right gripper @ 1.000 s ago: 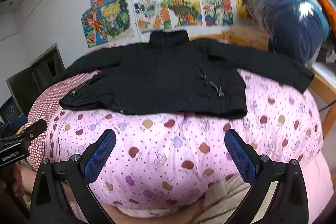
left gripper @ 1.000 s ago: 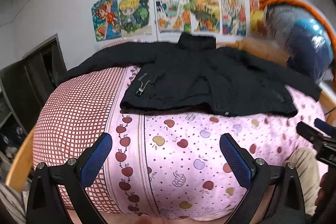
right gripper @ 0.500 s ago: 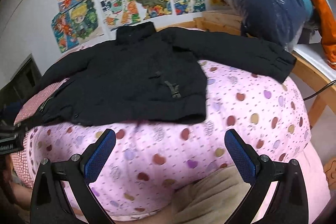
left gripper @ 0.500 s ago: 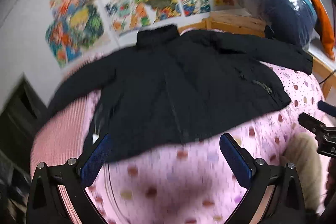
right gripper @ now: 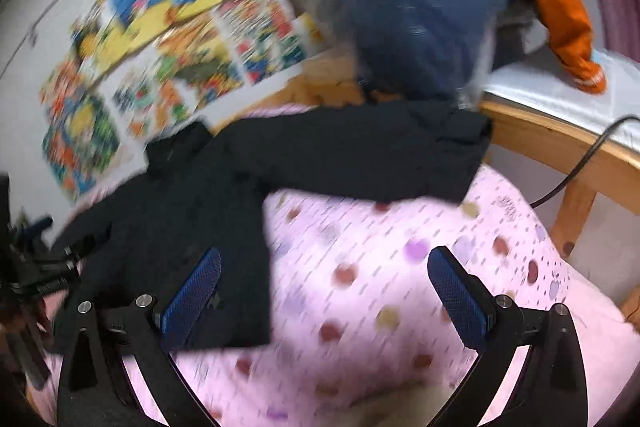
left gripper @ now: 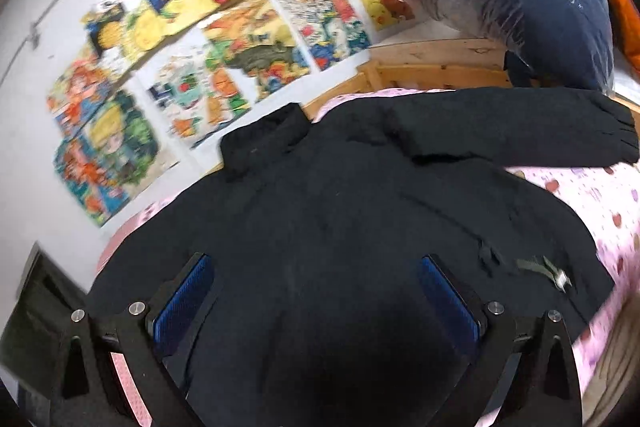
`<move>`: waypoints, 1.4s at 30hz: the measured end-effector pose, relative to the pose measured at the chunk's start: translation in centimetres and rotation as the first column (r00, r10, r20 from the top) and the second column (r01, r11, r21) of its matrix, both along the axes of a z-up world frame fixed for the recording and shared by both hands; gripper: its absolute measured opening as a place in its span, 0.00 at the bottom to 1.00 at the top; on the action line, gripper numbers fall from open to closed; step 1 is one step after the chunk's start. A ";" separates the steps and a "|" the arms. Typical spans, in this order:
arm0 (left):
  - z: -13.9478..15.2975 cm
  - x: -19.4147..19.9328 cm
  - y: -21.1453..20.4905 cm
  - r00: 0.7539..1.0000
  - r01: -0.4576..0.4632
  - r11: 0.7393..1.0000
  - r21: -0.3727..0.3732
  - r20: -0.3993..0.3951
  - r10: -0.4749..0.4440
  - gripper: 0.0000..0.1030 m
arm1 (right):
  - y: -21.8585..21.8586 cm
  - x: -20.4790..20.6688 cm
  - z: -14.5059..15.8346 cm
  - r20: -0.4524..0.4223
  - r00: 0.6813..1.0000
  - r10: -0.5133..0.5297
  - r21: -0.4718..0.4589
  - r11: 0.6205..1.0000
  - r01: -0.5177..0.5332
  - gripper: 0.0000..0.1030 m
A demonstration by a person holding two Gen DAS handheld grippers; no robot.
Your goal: Fold large clothes
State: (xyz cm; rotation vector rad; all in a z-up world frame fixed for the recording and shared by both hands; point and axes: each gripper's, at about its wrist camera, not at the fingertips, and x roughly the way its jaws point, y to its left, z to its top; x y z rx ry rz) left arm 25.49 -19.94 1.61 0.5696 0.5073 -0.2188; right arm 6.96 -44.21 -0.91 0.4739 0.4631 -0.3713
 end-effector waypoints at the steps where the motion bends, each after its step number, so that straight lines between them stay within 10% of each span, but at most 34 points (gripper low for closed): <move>1: -0.3 1.5 -0.6 0.999 0.021 1.000 -0.006 -0.025 -0.021 1.00 | -0.9 0.4 -0.2 0.016 1.000 -0.027 0.013 1.000 0.027 0.99; 10: -4.0 15.8 -5.0 0.985 -0.013 0.994 -0.106 -0.172 -0.005 1.00 | -6.5 4.1 -3.2 0.053 0.963 -0.263 0.145 0.956 0.253 0.98; 14: -5.5 22.3 -6.4 0.970 -0.081 0.981 -0.175 -0.241 0.037 1.00 | -7.6 5.7 -3.9 0.044 0.943 -0.329 0.148 0.936 0.320 0.73; 22: -8.0 29.4 -12.7 0.945 0.004 0.973 -0.230 -0.318 -0.079 1.00 | -7.9 8.4 -5.0 0.102 0.931 -0.350 0.163 0.929 0.331 0.71; 27: -10.5 32.4 -14.7 0.914 0.004 0.967 -0.254 -0.391 -0.107 1.00 | -8.3 9.3 -4.6 0.095 0.922 -0.376 0.161 0.919 0.359 0.21; 33: -10.9 33.1 -13.7 0.886 -0.014 0.955 -0.295 -0.447 -0.125 0.99 | -5.7 9.1 -0.5 0.177 0.946 -0.270 0.060 0.963 0.264 0.06; 42: -1.1 28.0 -1.5 0.874 0.099 0.822 -0.561 -0.346 -0.341 0.99 | 4.1 13.3 8.7 0.310 0.939 0.149 -0.149 0.983 -0.107 0.05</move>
